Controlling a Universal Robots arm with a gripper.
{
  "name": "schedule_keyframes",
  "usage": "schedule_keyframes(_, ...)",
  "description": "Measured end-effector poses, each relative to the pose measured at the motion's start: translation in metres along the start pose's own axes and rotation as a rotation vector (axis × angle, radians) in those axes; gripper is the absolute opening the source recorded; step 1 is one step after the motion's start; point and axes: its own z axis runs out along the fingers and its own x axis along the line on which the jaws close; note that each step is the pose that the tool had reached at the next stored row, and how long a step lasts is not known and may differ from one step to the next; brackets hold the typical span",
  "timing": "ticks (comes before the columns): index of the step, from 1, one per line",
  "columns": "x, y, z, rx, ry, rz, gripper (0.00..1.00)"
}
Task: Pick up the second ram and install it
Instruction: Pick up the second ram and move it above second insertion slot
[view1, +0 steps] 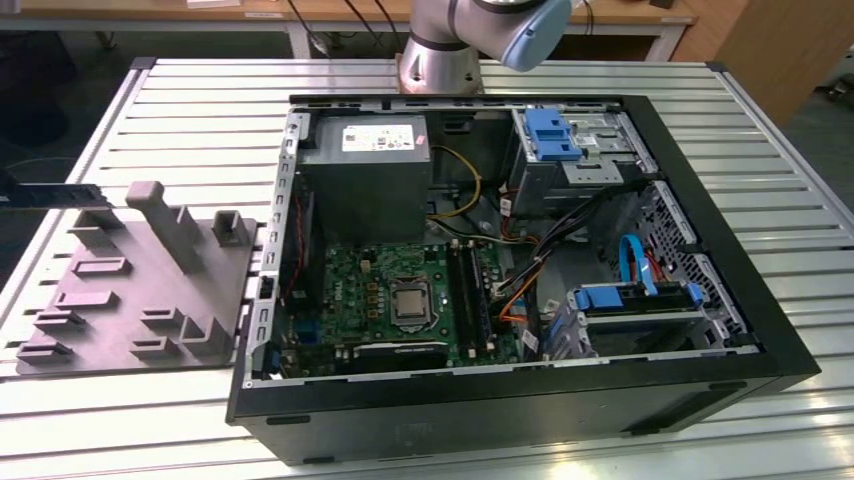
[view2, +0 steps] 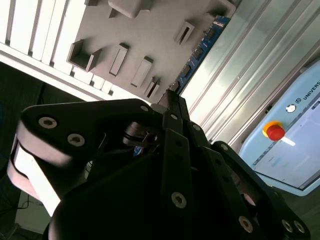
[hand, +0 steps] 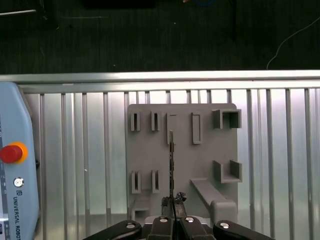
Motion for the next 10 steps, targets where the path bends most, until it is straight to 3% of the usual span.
schedule_keyframes(10, -0.0010, -0.0253, 0.0000, 0.0000, 0.0001, 0.000, 0.11)
